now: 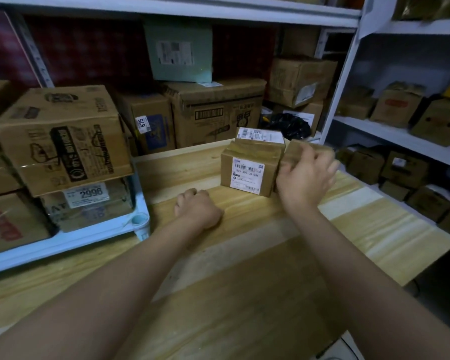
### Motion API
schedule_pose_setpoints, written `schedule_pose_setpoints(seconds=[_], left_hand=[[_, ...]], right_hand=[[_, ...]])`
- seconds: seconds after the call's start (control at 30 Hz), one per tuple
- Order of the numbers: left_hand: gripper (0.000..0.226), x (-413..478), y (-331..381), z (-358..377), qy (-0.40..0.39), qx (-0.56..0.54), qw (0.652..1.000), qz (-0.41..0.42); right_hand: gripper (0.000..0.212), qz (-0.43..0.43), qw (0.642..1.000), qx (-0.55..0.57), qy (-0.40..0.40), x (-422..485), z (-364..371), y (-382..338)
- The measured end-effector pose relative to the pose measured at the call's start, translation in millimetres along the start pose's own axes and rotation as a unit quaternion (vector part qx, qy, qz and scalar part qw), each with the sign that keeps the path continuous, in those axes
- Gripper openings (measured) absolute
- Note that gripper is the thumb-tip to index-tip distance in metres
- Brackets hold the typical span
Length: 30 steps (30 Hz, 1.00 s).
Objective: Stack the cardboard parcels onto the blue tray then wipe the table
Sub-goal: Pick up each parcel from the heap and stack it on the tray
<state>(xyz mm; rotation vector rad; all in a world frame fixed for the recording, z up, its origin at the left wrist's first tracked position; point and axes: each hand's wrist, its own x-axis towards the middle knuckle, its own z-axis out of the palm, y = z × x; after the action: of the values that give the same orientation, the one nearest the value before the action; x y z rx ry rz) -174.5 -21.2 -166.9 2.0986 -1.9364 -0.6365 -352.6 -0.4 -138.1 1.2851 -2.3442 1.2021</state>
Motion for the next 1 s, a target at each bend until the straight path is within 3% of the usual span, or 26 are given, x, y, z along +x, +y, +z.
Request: schedule_pose_setpoints(seconds=[0.1, 0.2, 0.47, 0.6, 0.73, 0.8, 0.87, 1.0], left_hand=[[0.066, -9, -4, -2, -0.003, 0.014, 1.0, 0.016], [0.066, -22, -4, -2, -0.011, 0.024, 0.999, 0.022], [0.067, -62, -16, -7, -0.037, 0.03, 0.998, 0.031], [0.067, -70, -24, -10, -0.044, 0.02, 0.998, 0.037], [0.07, -75, -30, -7, -0.045, 0.018, 0.998, 0.047], [0.071, -78, -32, -5, -0.039, 0.023, 0.998, 0.053], [0.071, -81, -34, -5, -0.036, 0.024, 0.997, 0.058], [0.071, -86, -40, -3, -0.027, 0.02, 0.997, 0.065]], right_hand=[[0.059, 0.013, 0.975, -0.172, -0.144, 12, -3, 12], [0.069, 0.117, 0.965, -0.089, -0.218, 8, -4, 23], [0.084, 0.167, 0.971, -0.004, -0.171, -1, -13, 17], [0.065, 0.151, 0.978, 0.02, -0.142, -8, -15, 23], [0.033, 0.143, 0.981, 0.113, -0.063, -28, -25, 33], [0.032, 0.153, 0.972, 0.174, -0.038, -38, -31, 39], [0.047, 0.175, 0.958, 0.218, -0.059, -43, -32, 43], [0.117, 0.18, 0.941, 0.228, -0.173, -46, -36, 47]])
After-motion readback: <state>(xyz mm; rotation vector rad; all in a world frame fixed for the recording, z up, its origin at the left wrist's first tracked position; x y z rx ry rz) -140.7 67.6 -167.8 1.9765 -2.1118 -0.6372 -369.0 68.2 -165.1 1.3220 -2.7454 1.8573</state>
